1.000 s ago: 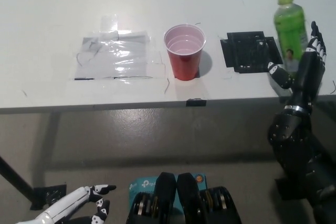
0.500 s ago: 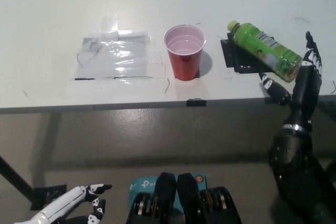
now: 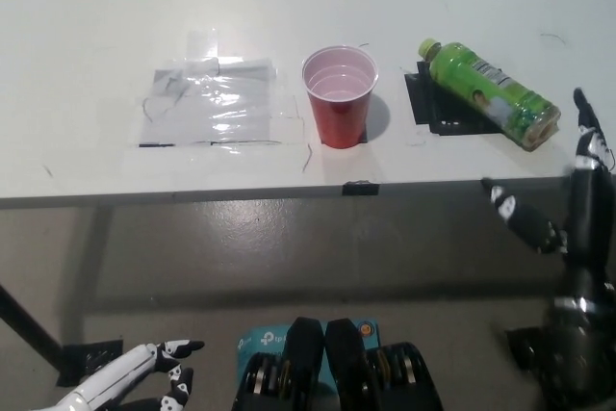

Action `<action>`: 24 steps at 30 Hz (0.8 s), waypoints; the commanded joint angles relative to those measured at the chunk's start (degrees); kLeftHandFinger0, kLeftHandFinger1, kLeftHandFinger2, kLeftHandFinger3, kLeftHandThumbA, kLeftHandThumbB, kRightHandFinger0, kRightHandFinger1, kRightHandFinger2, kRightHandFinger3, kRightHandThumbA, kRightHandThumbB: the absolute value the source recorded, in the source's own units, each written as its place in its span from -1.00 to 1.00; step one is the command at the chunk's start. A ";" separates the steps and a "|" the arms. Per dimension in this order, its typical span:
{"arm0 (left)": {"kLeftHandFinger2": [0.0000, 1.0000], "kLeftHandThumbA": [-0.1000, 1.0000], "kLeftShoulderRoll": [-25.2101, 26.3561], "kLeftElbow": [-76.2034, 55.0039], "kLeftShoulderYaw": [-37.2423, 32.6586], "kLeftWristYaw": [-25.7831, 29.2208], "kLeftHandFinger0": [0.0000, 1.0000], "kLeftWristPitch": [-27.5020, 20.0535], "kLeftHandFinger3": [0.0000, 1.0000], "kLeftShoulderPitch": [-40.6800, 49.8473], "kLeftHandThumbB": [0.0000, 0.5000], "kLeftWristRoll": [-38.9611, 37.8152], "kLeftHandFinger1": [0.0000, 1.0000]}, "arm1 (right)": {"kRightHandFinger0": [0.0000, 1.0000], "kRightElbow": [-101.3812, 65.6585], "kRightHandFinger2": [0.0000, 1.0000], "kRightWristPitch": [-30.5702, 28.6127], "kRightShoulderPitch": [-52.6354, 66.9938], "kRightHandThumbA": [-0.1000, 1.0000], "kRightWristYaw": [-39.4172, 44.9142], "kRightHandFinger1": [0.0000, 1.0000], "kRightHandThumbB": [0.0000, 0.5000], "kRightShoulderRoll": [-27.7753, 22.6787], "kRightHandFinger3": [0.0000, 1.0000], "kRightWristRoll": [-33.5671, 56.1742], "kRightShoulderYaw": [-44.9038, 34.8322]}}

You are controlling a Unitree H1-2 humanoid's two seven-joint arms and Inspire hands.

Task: The robot uses its right hand to pick up a bottle kept in the middle of the desk and tilt it into a cup kept next to it to pour water out

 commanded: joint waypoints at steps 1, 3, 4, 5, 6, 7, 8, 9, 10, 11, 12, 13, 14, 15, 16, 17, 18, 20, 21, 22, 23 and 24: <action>1.00 1.00 0.88 -1.24 0.78 0.60 1.00 0.61 1.00 -0.61 0.59 -0.27 1.00 | 1.00 -9.54 1.00 -0.91 4.04 0.69 17.01 1.00 0.56 -4.87 1.00 5.81 4.58; 1.00 1.00 1.05 -1.33 0.62 0.56 1.00 0.71 1.00 -0.64 0.62 0.11 1.00 | 1.00 -10.74 1.00 1.30 4.90 0.40 22.75 1.00 0.52 -5.98 1.00 13.13 5.84; 1.00 1.00 1.08 -1.32 0.60 0.55 1.00 0.68 1.00 -0.65 0.62 0.16 1.00 | 1.00 -10.83 1.00 1.47 4.97 0.39 23.22 1.00 0.51 -6.02 1.00 13.63 5.85; 1.00 1.00 1.08 -1.32 0.60 0.55 1.00 0.68 1.00 -0.65 0.62 0.16 1.00 | 1.00 -10.88 1.00 1.51 4.99 0.39 23.40 1.00 0.51 -6.01 1.00 13.69 5.79; 1.00 1.00 1.16 -1.43 0.59 0.53 1.00 0.69 1.00 -0.63 0.62 0.22 1.00 | 1.00 -11.18 1.00 1.95 4.91 0.37 25.08 1.00 0.46 -6.42 1.00 15.64 6.09; 1.00 1.00 0.97 -0.83 0.05 0.30 1.00 0.23 1.00 -1.49 0.61 0.35 1.00 | 1.00 -11.39 1.00 2.91 5.29 0.36 26.90 1.00 0.48 -6.60 1.00 19.24 5.72; 1.00 1.00 1.00 -0.93 0.09 0.20 1.00 0.63 1.00 -1.50 0.62 0.23 1.00 | 1.00 -10.99 1.00 4.05 5.12 0.33 29.43 1.00 0.40 -6.41 1.00 23.93 5.60; 1.00 1.00 1.04 -0.89 0.13 0.18 1.00 0.52 1.00 -1.49 0.64 0.15 1.00 | 0.96 -11.17 1.00 6.47 4.99 0.42 31.42 1.00 0.48 -6.36 1.00 26.64 5.54; 1.00 1.00 1.25 -1.07 -0.03 0.10 1.00 0.63 1.00 -1.54 0.66 0.46 1.00 | 0.97 -11.52 1.00 8.56 4.83 0.46 33.00 1.00 0.52 -6.49 1.00 27.72 5.49; 1.00 1.00 1.59 -1.09 0.18 -0.07 1.00 0.78 1.00 -1.79 0.55 0.34 1.00 | 1.00 -10.96 1.00 8.39 4.57 0.43 33.49 1.00 0.51 -6.12 1.00 28.38 5.37; 1.00 1.00 1.56 -0.99 0.31 -0.14 1.00 0.88 1.00 -1.85 0.46 0.07 1.00 | 1.00 -10.38 1.00 8.52 4.16 0.46 34.55 1.00 0.54 -6.19 1.00 29.51 5.21; 1.00 1.00 1.53 -0.87 0.36 -0.23 1.00 0.82 1.00 -1.90 0.46 -0.16 1.00 | 0.99 -10.02 1.00 8.58 3.73 0.50 35.70 1.00 0.47 -6.53 1.00 29.88 5.17; 1.00 1.00 1.57 -0.74 0.31 -0.26 1.00 0.68 1.00 -1.96 0.46 -0.17 1.00 | 1.00 -9.77 1.00 8.35 3.49 0.52 36.35 1.00 0.47 -6.80 1.00 30.07 5.26; 1.00 1.00 1.54 -0.71 0.33 -0.26 1.00 0.58 1.00 -1.98 0.49 -0.27 1.00 | 0.87 -9.72 1.00 8.60 3.35 0.53 37.01 0.97 0.45 -6.91 1.00 30.29 5.14; 1.00 1.00 1.42 -0.79 0.38 -0.29 1.00 0.75 1.00 -2.04 0.53 -0.49 1.00 | 0.53 -9.42 0.95 8.62 3.07 0.48 38.11 0.68 0.30 -7.09 1.00 31.05 5.03; 1.00 1.00 1.48 -0.90 0.31 -0.31 1.00 0.80 1.00 -2.04 0.57 -0.35 1.00 | 0.33 -9.28 0.76 8.33 3.00 0.41 38.62 0.48 0.19 -7.10 1.00 31.28 4.91; 1.00 1.00 1.58 -1.03 0.19 -0.31 1.00 0.73 1.00 -2.01 0.59 -0.12 1.00 | 0.24 -9.33 0.62 8.25 2.85 0.36 39.34 0.37 0.09 -7.27 0.97 31.60 4.86; 1.00 1.00 1.88 -0.87 0.43 -0.50 1.00 0.47 1.00 -1.96 0.61 -0.48 1.00 | 0.10 -9.73 0.42 8.93 2.83 0.26 39.96 0.18 0.05 -7.26 0.88 31.37 4.83; 1.00 1.00 1.80 -0.91 0.50 -0.55 1.00 0.84 1.00 -1.98 0.61 -0.69 1.00 | 0.08 -10.09 0.41 9.61 2.84 0.23 40.15 0.16 0.06 -7.28 0.87 31.01 4.68; 1.00 1.00 1.80 -0.91 0.50 -0.54 1.00 0.85 1.00 -1.99 0.61 -0.70 1.00 | 0.08 -10.10 0.40 9.68 2.85 0.23 40.34 0.15 0.05 -7.23 0.87 31.03 4.57; 1.00 1.00 1.67 -0.83 0.76 -0.59 1.00 0.94 1.00 -2.41 0.58 -1.04 1.00 | 0.24 -10.10 0.46 9.44 2.54 0.23 40.09 0.27 0.11 -7.32 0.95 29.50 4.38; 1.00 1.00 1.69 -0.83 0.75 -0.67 1.00 0.95 1.00 -2.47 0.58 -1.00 1.00 | 0.28 -10.09 0.45 9.49 2.53 0.22 40.30 0.29 0.15 -7.24 0.96 29.46 4.12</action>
